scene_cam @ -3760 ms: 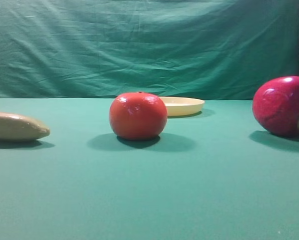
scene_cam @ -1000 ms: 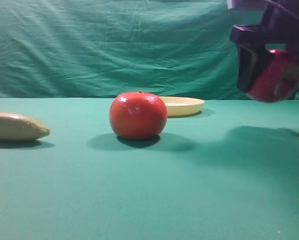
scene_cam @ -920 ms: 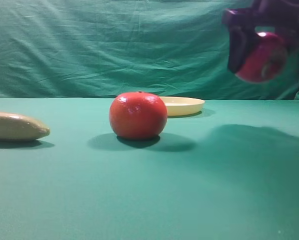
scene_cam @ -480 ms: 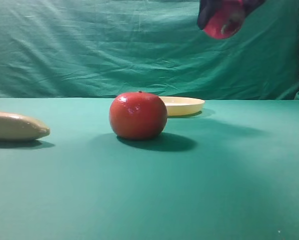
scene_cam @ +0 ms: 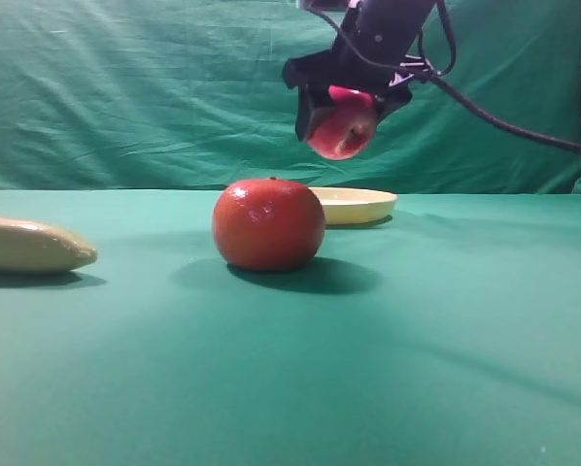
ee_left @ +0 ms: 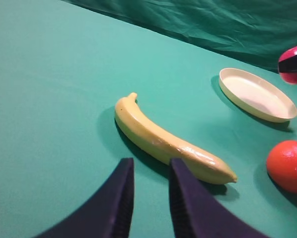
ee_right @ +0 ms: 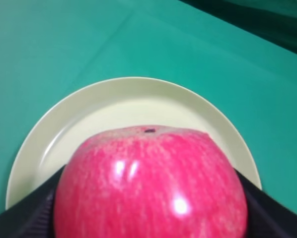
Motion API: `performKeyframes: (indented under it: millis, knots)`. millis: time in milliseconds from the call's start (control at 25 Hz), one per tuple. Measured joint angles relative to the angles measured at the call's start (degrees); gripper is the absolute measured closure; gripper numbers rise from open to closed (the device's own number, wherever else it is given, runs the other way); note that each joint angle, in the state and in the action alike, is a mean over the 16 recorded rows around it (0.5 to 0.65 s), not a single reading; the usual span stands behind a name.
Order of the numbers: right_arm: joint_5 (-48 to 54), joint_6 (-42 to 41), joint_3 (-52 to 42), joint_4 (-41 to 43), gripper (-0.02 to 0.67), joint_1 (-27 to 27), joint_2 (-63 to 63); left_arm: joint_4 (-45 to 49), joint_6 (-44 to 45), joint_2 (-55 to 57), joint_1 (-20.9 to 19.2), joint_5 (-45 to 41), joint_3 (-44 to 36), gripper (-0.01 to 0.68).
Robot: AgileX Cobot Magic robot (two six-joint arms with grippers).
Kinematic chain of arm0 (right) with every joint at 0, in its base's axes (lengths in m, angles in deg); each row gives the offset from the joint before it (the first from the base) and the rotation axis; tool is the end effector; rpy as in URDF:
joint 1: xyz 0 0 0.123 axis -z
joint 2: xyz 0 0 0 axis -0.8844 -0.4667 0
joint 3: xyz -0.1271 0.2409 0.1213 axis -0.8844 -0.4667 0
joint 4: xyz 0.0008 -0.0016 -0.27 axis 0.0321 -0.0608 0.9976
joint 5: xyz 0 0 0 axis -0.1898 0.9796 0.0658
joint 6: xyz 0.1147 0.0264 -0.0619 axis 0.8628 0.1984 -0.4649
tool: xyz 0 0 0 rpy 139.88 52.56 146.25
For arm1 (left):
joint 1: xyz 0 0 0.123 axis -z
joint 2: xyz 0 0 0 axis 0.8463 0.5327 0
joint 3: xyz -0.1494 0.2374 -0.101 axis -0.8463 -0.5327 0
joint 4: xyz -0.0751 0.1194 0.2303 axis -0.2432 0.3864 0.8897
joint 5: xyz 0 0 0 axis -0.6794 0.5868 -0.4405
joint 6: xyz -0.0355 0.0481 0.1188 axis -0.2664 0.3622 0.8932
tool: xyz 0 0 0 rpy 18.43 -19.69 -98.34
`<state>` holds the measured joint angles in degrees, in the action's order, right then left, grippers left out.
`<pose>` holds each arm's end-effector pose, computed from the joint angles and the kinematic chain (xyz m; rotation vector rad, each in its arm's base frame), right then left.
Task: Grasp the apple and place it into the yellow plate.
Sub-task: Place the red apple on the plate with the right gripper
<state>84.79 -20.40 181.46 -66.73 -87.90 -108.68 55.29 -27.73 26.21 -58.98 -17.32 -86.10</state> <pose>0.5056 0.2375 0.1742 -0.5816 2.2410 0.1419 0.0992 -0.0126 0.1687 -0.0844 1.8052 -0.1991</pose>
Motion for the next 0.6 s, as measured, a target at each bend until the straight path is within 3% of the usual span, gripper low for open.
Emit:
performKeyframes:
  millis: [600]
  knots:
    - [1.8,0.0,1.2,0.6,0.01,-0.3,0.2,0.0,0.0,0.0,0.0,0.0,0.0,0.516]
